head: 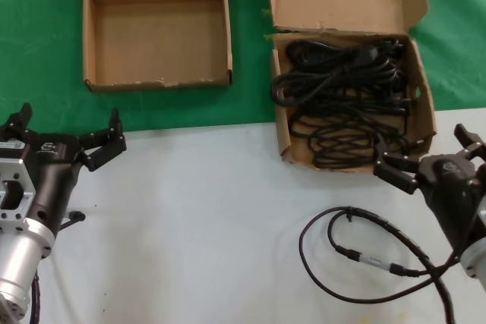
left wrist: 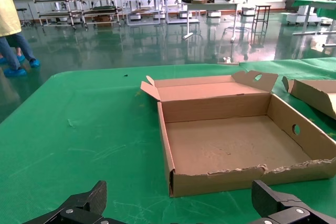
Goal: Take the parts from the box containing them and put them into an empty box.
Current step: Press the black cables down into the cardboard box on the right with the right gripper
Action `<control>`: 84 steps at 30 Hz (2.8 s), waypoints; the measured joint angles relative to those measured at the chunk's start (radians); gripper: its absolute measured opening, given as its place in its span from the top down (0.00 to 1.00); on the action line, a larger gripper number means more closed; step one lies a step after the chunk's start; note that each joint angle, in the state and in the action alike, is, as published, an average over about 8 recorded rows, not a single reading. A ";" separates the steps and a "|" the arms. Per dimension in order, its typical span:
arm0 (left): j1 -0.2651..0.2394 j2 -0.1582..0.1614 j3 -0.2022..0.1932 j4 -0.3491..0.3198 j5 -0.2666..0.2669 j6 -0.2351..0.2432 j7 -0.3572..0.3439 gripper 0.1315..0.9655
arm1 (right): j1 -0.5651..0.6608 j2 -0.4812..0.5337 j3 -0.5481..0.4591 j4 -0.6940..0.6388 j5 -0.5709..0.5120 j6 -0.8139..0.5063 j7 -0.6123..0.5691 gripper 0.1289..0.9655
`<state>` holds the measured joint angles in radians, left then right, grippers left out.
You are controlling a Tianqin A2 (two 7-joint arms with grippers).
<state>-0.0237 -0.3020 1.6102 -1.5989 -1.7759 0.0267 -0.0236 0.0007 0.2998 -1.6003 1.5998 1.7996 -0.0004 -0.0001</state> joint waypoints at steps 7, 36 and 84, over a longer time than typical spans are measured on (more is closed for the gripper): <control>0.000 0.000 0.000 0.000 0.000 0.000 0.000 0.00 | 0.000 0.000 0.000 0.000 0.000 0.000 0.000 0.00; 0.000 0.000 0.000 0.000 0.000 0.000 0.000 0.29 | 0.028 0.220 -0.022 0.114 -0.075 -0.231 -0.261 0.00; 0.000 0.000 0.000 0.000 0.000 0.000 0.000 0.98 | 0.832 0.205 -0.481 -0.315 -0.575 -0.740 -0.344 0.22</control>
<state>-0.0237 -0.3020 1.6102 -1.5989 -1.7757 0.0266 -0.0239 0.8327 0.5047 -2.0808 1.2852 1.2242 -0.7407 -0.3439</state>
